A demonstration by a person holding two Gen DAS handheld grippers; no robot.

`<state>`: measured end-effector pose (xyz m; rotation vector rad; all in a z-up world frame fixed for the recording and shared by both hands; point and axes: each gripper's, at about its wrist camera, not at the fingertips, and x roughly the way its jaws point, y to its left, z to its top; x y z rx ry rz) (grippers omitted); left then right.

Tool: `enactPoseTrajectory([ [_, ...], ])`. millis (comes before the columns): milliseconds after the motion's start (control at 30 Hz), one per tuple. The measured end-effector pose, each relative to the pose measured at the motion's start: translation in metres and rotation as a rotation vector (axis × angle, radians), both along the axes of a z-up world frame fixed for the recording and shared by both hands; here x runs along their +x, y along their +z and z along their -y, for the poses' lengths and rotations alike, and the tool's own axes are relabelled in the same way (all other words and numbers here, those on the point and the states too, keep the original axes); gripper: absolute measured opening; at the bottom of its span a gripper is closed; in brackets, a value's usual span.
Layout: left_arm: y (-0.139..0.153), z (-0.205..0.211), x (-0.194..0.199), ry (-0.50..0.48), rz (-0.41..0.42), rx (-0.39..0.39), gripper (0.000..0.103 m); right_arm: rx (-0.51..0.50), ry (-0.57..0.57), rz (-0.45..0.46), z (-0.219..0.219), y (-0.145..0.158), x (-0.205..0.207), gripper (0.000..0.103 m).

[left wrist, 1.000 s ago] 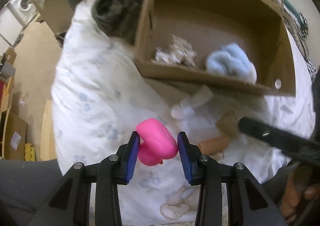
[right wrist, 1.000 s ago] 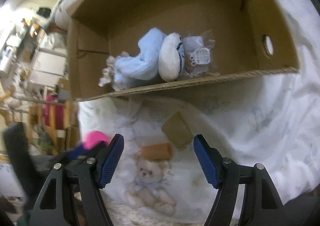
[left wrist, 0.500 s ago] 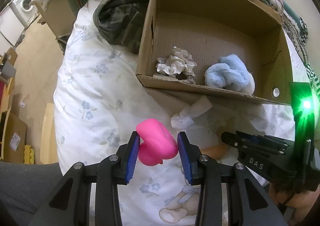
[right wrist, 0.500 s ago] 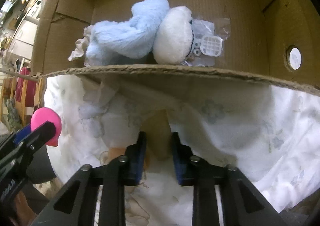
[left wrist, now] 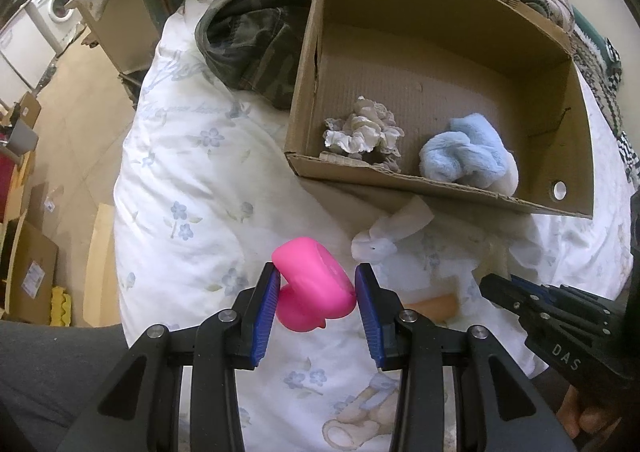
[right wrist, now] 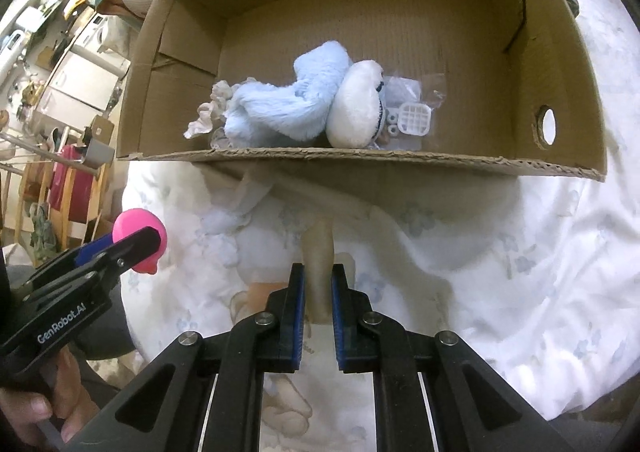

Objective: Organize soft objects
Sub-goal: 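Carry the pink toy and the beige sleeve down into the box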

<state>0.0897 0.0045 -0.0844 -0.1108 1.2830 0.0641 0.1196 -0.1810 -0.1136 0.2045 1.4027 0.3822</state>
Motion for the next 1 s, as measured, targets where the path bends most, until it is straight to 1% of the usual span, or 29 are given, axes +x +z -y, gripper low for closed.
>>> enactPoseTrajectory([
  [133,0.0,-0.001,-0.001,-0.002,0.007,0.02,0.035,0.002,0.0,0.006,-0.002,0.001,-0.001,0.014],
  [267,-0.001,-0.004,-0.003,0.004,0.005,0.044,0.035,0.011,0.006,0.029,-0.008,0.006,-0.004,0.014],
  [400,0.001,-0.007,-0.005,0.012,0.019,0.066,0.035,0.025,0.009,0.046,-0.005,0.014,-0.006,0.014],
  [633,0.006,-0.009,-0.008,0.011,0.027,0.072,0.035,0.053,0.012,0.072,-0.003,0.029,-0.011,0.014],
  [733,0.018,-0.013,-0.008,0.026,0.057,0.063,0.035,0.069,0.02,0.094,-0.001,0.039,-0.012,0.014],
  [800,0.029,-0.013,-0.007,0.031,0.078,0.055,0.035,0.098,0.012,0.11,0.005,0.05,-0.011,0.014],
  [867,0.045,-0.014,-0.003,0.035,0.111,0.038,0.035,0.128,0.008,0.127,0.011,0.062,-0.012,0.014],
  [1000,0.075,-0.01,0.008,0.013,0.185,0.045,0.035,0.167,-0.011,0.185,0.019,0.088,-0.008,0.014],
])
